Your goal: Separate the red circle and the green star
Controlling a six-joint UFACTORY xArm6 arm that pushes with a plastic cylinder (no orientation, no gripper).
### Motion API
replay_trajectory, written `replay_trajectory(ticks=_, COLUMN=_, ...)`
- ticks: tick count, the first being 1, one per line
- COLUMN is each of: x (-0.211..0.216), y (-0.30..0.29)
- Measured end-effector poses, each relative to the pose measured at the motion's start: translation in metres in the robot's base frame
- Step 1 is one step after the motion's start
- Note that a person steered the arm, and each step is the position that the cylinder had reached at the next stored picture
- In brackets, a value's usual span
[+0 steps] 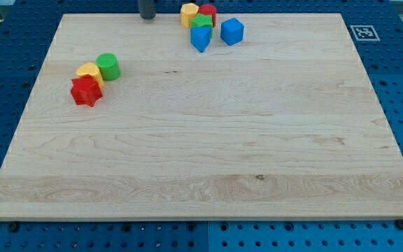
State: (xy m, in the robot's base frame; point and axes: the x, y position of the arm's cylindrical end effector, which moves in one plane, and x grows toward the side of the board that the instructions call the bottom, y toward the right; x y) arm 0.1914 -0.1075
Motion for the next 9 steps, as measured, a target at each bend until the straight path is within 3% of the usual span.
replay_trajectory(ticks=1, x=0.002, y=0.027)
replay_trajectory(ticks=9, x=0.002, y=0.078)
